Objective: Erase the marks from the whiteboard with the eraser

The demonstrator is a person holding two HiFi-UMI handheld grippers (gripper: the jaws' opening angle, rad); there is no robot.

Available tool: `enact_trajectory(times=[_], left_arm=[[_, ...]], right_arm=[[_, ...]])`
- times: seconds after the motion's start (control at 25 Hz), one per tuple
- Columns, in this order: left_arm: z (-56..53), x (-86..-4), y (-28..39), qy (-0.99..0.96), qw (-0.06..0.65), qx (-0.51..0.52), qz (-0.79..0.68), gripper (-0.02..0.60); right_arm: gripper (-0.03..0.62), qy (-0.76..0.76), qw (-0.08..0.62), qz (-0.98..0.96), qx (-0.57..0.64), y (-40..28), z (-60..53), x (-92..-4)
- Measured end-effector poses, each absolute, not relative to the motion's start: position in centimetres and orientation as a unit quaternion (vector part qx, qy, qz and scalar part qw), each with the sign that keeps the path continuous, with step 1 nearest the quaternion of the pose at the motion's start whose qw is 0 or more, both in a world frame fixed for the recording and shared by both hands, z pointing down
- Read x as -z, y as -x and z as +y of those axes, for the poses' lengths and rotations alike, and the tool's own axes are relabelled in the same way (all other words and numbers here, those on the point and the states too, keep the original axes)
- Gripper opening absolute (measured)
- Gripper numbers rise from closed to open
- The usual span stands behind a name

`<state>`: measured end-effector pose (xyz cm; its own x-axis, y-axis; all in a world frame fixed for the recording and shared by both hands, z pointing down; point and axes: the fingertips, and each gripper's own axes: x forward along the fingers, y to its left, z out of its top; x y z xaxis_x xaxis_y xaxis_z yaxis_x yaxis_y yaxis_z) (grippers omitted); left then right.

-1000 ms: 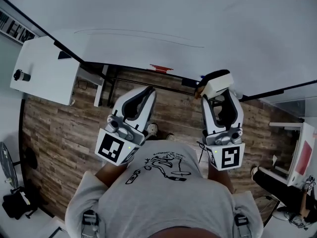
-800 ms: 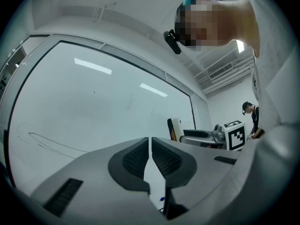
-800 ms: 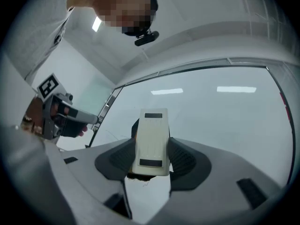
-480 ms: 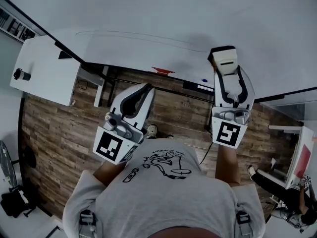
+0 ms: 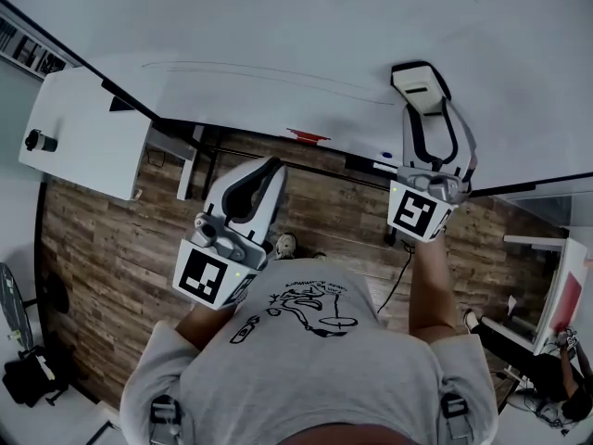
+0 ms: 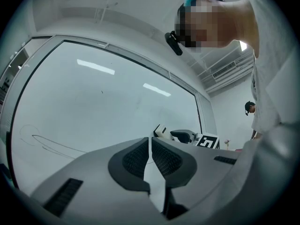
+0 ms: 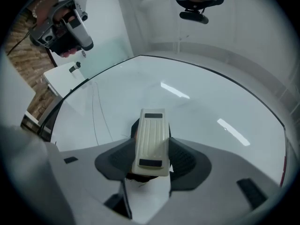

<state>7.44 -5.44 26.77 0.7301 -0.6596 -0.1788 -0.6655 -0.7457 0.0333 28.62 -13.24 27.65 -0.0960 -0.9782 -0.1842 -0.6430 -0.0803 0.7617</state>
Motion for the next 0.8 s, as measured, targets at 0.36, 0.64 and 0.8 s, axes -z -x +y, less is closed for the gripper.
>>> enact_trajectory(times=[0.36, 0.64, 0.8], left_arm=[[-6.2, -26.8, -7.3, 0.929, 0.012, -0.091, 0.359, 0.035], [-6.3, -27.2, -7.2, 0.928, 0.007, -0.091, 0.362, 0.035], [-6.3, -27.5, -6.6, 0.925, 0.003, -0.089, 0.369, 0.035]], right_arm=[[0.235, -0.638, 0.225, -0.629, 0.383, -28.5, -13.8, -27.7], [0.229, -0.638, 0.222, -0.632, 0.38, -28.6, -14.2, -28.0], [0.229, -0.63, 0.23, -0.638, 0.379, -28.0, -14.5, -28.9]])
